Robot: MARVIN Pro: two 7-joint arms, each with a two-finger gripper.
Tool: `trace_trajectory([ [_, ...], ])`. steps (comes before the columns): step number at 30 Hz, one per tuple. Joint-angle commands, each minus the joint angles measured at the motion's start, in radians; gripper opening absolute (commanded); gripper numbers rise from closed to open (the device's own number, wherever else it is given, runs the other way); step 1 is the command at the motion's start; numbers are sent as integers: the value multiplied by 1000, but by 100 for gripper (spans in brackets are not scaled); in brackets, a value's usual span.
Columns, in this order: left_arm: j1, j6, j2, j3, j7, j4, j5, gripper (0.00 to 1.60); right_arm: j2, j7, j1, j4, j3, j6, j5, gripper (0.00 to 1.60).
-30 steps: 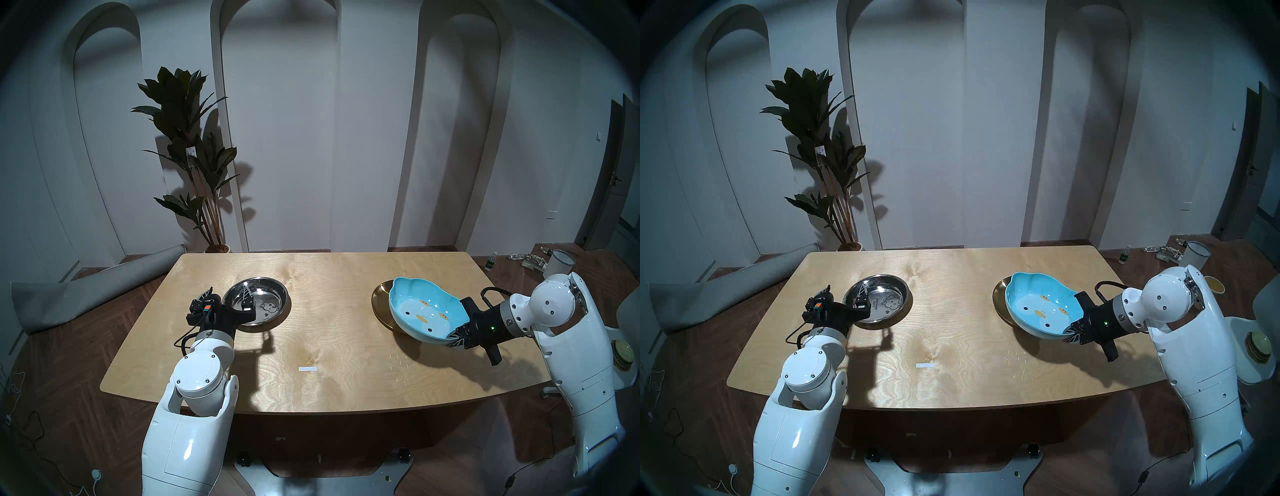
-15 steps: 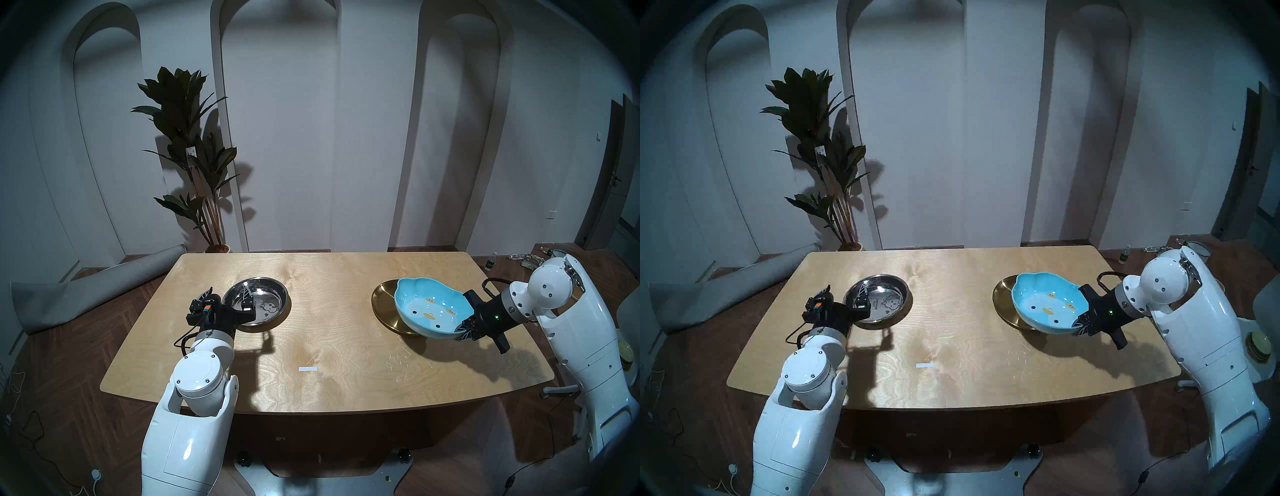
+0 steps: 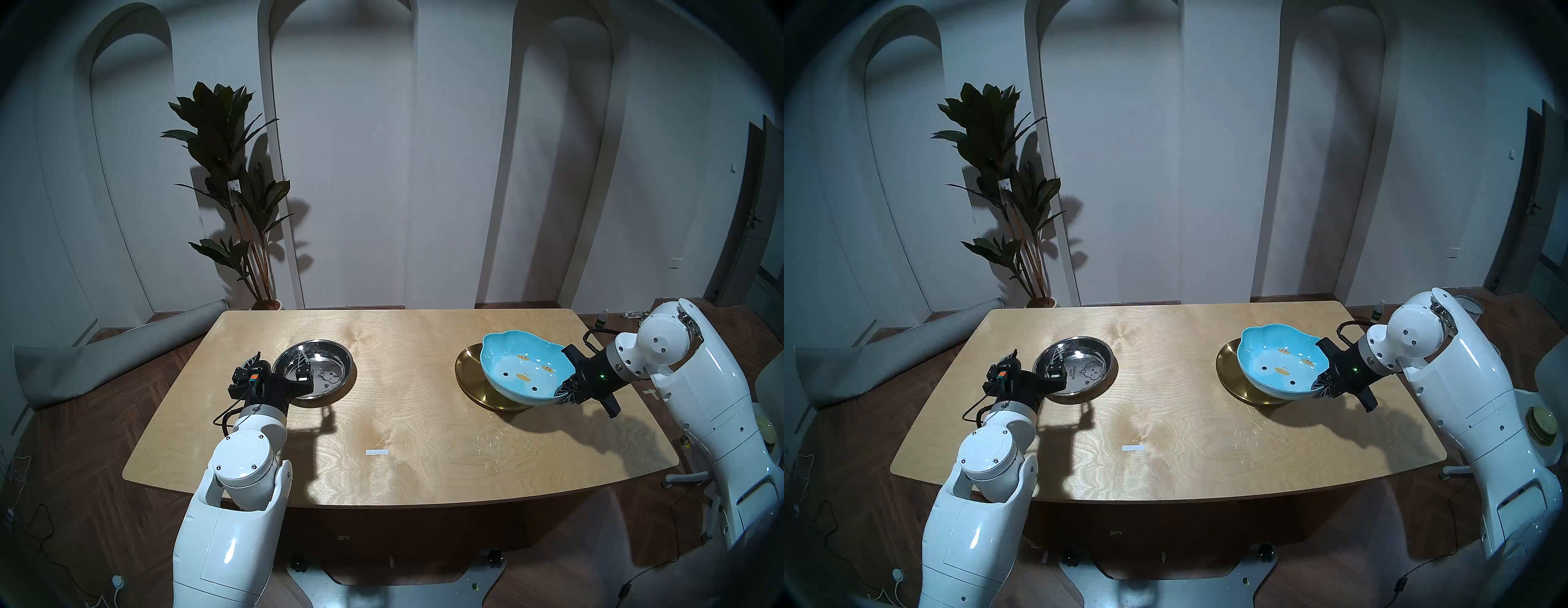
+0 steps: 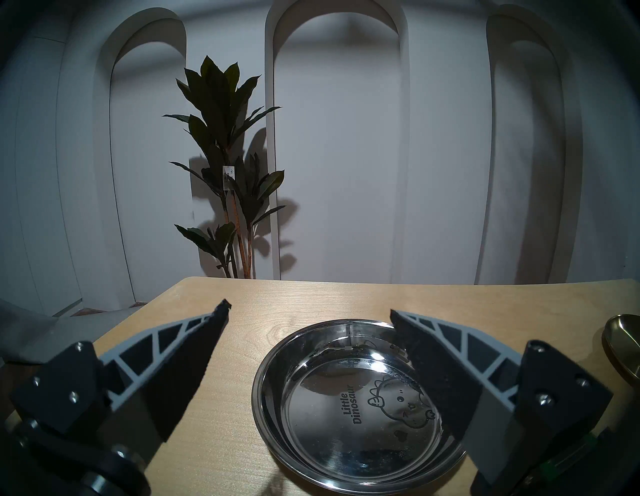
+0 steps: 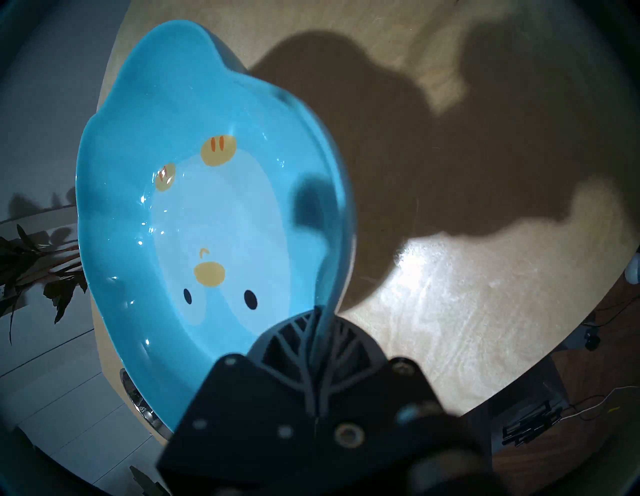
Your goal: Stack the plates into one stack
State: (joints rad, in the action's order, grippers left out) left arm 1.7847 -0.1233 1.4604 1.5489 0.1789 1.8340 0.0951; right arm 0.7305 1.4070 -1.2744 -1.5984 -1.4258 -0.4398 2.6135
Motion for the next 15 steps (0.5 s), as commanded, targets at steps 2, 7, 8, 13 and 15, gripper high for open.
trace_trajectory([
  [2, -12, 9, -1, 0, 0, 21, 0, 160, 22, 77, 122, 46, 52, -37, -26, 0],
  [7, -12, 9, -3, -1, 2, 21, 1, 160, 36, 67, 168, 94, 100, -61, -41, 0],
  [8, -12, 9, -3, -1, 2, 21, 1, 160, 36, 64, 192, 114, 123, -64, -38, 0],
  [13, -12, 9, -5, -2, 3, 21, 3, 160, 47, 42, 212, 153, 153, -88, -66, 0],
  [15, -12, 9, -5, -2, 4, 21, 3, 160, 47, 41, 242, 181, 188, -98, -64, 0],
])
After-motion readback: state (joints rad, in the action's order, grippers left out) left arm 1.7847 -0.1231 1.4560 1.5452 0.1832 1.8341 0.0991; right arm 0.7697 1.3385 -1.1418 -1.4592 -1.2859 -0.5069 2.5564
